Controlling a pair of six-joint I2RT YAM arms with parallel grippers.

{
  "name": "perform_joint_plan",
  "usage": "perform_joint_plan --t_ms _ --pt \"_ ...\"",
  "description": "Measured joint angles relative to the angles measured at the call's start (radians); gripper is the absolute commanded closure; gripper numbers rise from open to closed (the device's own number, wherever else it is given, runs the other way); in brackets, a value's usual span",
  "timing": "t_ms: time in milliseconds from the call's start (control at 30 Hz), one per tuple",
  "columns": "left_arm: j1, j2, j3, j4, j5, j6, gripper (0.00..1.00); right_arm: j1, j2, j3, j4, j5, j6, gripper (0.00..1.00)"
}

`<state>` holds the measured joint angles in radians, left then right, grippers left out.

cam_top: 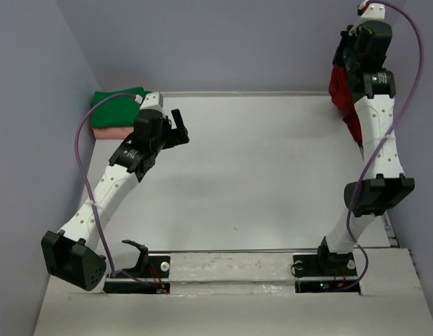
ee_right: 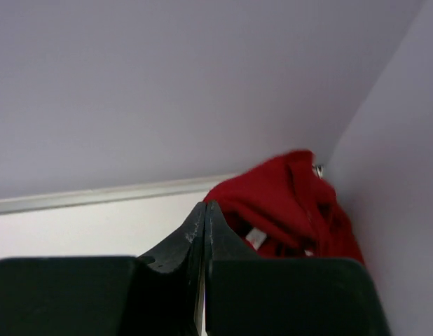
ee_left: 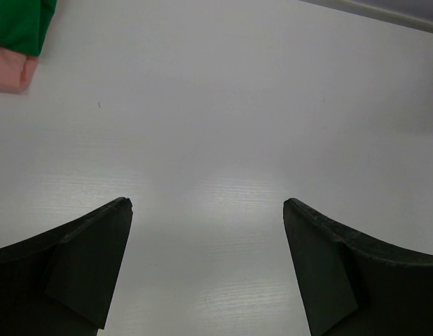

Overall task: Fold and stack the t-shirts
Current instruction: Grab the tshirt from the pile, then move the tshirt to the center of the board

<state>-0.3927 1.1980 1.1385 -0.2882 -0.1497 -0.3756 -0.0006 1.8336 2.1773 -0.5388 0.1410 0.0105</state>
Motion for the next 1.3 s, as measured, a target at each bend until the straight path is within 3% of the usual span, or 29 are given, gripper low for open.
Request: perform_joint_plan --t_ms 200,600,867,1033,1133,1300 --pt "-0.018 -0.001 -0.018 0.008 -0.012 -0.008 0.02 0.097 -0.196 0.098 -0.023 -0.082 -0.062 1.00" --pt "-0.043 -0.040 -0.066 0.003 -0.055 -0.039 0.02 0.271 -0.359 0.174 -0.092 -0.411 -0.039 1.00" --pt "-0.100 -0.132 -0.064 -0.026 -0.268 -0.094 0.02 0.271 -0.440 0.192 -0.091 -0.599 0.039 1.00" --pt "-0.120 -0.157 -0.027 -0.054 -0.386 -0.099 0.02 0.277 -0.438 0.228 -0.142 -0.486 0.026 1.00" --pt "-0.126 -0.152 0.013 -0.055 -0.407 -0.093 0.02 0.279 -0.397 0.295 -0.195 -0.310 -0.029 1.00" --pt "-0.192 -0.119 0.034 -0.057 -0.438 -0.093 0.02 0.279 -0.407 0.207 -0.206 0.002 -0.126 1.00"
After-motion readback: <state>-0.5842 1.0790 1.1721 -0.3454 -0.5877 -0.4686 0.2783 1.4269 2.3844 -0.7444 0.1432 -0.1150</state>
